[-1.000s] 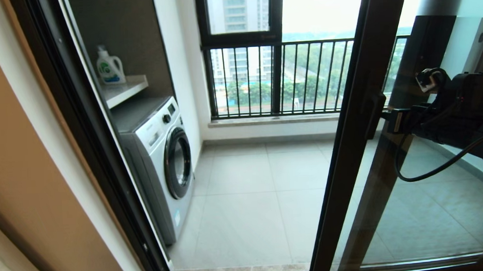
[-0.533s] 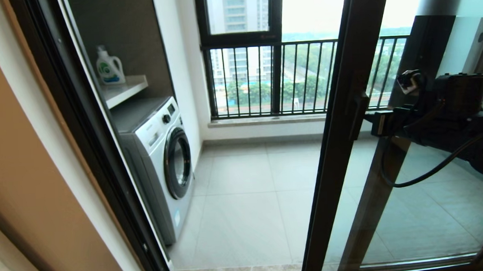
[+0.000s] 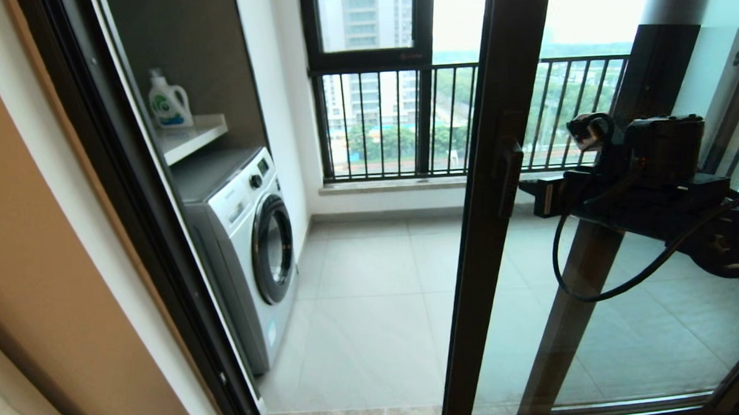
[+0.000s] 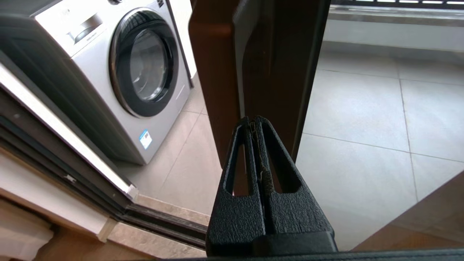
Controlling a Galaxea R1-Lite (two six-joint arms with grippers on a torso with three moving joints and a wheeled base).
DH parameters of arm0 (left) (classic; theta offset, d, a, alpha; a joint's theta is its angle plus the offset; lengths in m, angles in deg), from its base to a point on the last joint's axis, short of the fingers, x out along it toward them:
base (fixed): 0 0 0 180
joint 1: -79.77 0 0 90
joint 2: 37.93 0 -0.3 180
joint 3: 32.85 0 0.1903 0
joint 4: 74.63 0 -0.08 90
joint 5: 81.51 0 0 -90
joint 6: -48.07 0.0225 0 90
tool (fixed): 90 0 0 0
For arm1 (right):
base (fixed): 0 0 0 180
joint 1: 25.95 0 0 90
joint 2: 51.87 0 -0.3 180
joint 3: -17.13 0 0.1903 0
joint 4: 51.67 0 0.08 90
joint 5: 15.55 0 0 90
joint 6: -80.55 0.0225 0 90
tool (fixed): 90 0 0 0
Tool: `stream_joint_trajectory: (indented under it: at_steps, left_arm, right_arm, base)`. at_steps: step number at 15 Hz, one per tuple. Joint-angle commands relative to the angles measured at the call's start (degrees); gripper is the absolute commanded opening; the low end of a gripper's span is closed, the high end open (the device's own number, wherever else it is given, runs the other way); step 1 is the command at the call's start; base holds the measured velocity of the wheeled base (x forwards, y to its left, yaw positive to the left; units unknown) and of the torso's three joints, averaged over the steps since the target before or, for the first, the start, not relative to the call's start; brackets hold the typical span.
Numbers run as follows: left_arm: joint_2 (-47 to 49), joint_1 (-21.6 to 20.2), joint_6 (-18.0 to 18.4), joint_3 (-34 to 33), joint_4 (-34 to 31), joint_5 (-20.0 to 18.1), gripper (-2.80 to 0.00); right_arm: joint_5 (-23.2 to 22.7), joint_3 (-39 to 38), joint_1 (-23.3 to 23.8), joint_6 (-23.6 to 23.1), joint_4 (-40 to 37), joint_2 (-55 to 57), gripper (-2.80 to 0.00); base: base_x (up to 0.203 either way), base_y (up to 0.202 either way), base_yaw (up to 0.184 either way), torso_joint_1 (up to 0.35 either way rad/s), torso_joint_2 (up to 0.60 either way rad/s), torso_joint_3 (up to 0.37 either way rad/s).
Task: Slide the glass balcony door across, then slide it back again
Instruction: Close the slid door
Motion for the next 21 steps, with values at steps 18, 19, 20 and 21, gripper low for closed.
stream_joint_trajectory:
  at_steps: [18,19,20,21]
  left_arm:
    - [0.09,0.0,0.05,-0.09,0.0,-0.07,-2.8]
    - [0.09,0.0,0.04,-0.09,0.0,-0.07,-2.8]
    - [0.09,0.0,0.1,-0.09,0.0,-0.07,-2.8]
    - [0.09,0.0,0.03,-0.09,0.0,-0.07,-2.8]
  right_arm:
    - [7.21,-1.08,-7.86,0.41,0.73,0.94,-2.8]
    - [7.29,-3.51,-8.13,0.4,1.6,-0.95,-2.8]
    - [7.4,-5.75,-8.56,0.33,2.78,-2.69,-2.8]
    - [7.78,-6.84,-8.76,0.23,3.93,-3.89,-2.8]
  base:
    - [0.0,0.0,0.0,0.0,0.0,0.0]
    - [0.0,0.0,0.0,0.0,0.0,0.0]
    - [0.0,0.0,0.0,0.0,0.0,0.0]
    - [0.0,0.0,0.0,0.0,0.0,0.0]
